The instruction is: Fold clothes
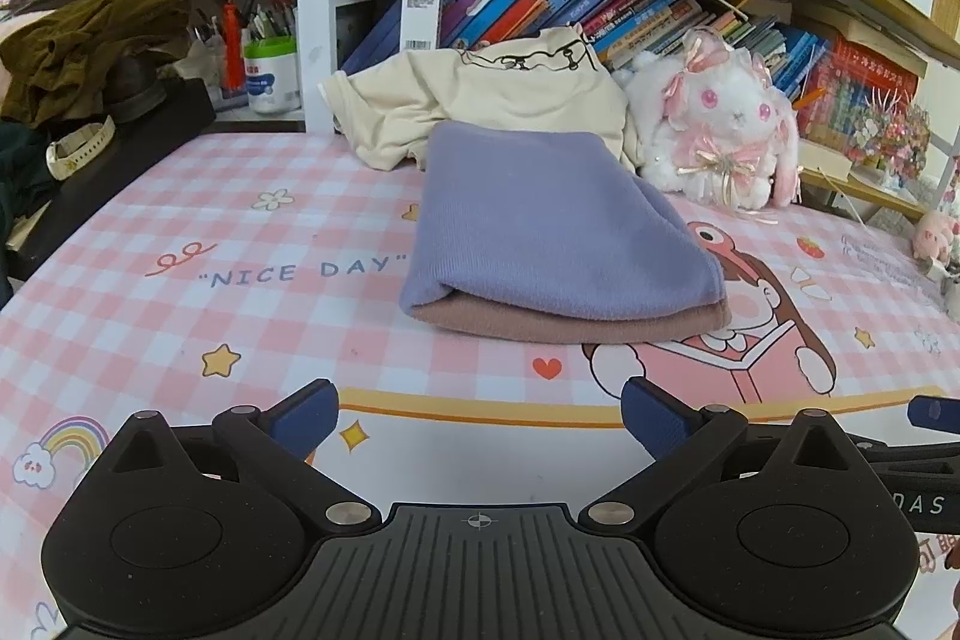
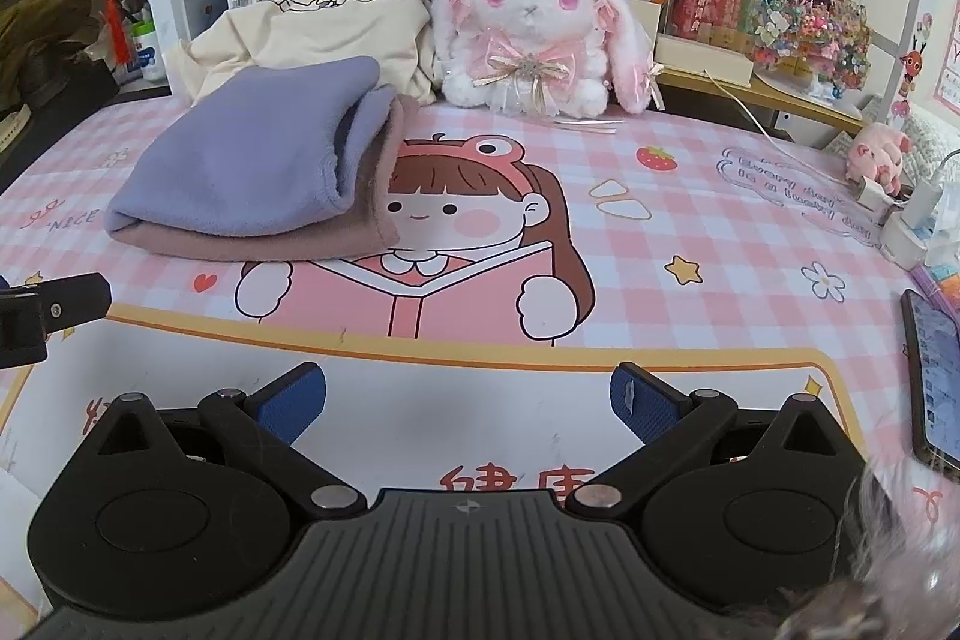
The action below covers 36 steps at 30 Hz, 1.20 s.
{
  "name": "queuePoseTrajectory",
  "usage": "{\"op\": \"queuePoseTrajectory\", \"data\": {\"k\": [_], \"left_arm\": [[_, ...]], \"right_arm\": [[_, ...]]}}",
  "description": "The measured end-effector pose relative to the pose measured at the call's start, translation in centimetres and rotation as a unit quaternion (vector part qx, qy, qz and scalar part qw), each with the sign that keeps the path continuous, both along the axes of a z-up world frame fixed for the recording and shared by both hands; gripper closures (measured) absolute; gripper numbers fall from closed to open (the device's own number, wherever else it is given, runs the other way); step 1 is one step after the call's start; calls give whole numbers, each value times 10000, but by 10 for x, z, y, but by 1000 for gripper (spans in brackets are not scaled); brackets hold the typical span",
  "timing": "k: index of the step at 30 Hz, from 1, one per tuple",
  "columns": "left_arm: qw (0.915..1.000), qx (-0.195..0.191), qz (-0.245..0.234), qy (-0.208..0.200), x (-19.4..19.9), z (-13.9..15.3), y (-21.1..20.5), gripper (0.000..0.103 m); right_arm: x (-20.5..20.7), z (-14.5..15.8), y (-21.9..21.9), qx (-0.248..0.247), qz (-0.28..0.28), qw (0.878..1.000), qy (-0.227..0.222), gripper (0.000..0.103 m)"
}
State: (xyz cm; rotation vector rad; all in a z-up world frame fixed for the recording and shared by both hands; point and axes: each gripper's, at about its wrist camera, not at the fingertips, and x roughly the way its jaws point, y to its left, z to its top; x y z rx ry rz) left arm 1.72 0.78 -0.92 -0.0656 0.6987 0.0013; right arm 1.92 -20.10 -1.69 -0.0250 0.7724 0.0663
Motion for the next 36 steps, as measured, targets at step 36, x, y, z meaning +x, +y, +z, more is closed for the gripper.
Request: {"op": "queuePoseTrajectory", "data": {"k": [36], "left_arm": [[9998,26,-77,183,5,-5,-4,1]], "right_arm": [[4,-4,3,-60,-2,9999,84,0]]}}
